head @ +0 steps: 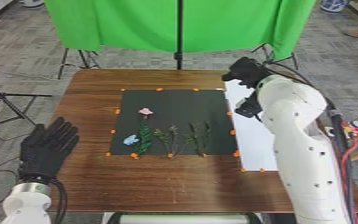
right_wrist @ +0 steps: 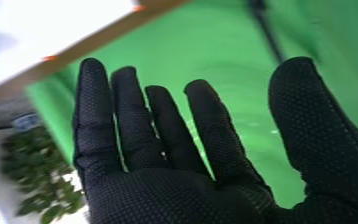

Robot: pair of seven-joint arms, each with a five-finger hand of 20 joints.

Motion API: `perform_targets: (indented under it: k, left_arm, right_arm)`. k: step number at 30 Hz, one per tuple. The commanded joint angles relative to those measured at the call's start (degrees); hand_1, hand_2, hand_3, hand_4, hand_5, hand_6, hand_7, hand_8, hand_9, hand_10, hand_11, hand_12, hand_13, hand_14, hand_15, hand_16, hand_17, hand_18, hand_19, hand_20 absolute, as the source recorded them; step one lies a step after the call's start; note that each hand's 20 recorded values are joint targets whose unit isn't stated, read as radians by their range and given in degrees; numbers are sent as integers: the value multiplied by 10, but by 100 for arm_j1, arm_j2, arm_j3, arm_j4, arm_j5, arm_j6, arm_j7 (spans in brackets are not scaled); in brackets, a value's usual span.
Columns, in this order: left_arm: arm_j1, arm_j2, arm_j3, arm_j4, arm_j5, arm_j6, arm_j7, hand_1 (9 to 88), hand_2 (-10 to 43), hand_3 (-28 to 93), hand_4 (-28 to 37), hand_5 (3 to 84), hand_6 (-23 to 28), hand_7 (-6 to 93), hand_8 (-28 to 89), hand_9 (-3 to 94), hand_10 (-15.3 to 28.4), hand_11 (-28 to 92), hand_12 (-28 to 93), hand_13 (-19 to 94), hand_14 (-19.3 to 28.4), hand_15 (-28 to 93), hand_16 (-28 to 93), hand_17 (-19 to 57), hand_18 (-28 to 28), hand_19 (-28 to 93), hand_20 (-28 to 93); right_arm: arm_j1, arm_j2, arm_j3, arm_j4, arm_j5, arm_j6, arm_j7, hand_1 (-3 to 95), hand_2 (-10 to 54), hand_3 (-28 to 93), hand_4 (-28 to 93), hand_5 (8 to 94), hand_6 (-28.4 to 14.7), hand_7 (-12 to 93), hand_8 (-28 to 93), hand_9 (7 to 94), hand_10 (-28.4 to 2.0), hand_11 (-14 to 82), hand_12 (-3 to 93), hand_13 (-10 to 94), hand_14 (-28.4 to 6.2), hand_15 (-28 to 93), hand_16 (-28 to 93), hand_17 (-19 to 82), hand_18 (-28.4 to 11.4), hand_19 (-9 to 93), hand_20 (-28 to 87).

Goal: Arrange flowers

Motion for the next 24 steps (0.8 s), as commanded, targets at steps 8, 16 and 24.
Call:
perform_targets:
  k: [8,16,24]
  left_arm:
    - [-1,-107,5,18,17,73,19,280,155,725,-283,466,98,122,-84,402,146,217,132,299,153,433,-58,-42,146,339,171]
    - [74,-134,14,-19,11,170,7,281,156,723,-283,466,98,122,-84,402,146,217,132,298,154,433,-59,-41,146,339,173]
    - [170,-111,53,-75,-49,303,20,282,157,722,-283,469,97,123,-84,403,146,218,132,298,155,433,-59,-39,145,332,168]
  right_arm:
    - [-991,805,1047,88,-830,450,442,365,-21,762,-238,416,-86,97,-99,343,-188,84,107,236,-216,287,101,113,-219,552,164]
    - [-1235,1130,1424,-40,-562,417,1157,365,-28,757,-244,359,-87,86,-96,291,-195,75,100,167,-233,261,108,75,-225,544,173]
    - [-1348,958,1666,165,-32,115,1276,387,-51,736,-247,358,-85,78,-93,281,-196,69,91,202,-232,257,103,85,-266,570,185]
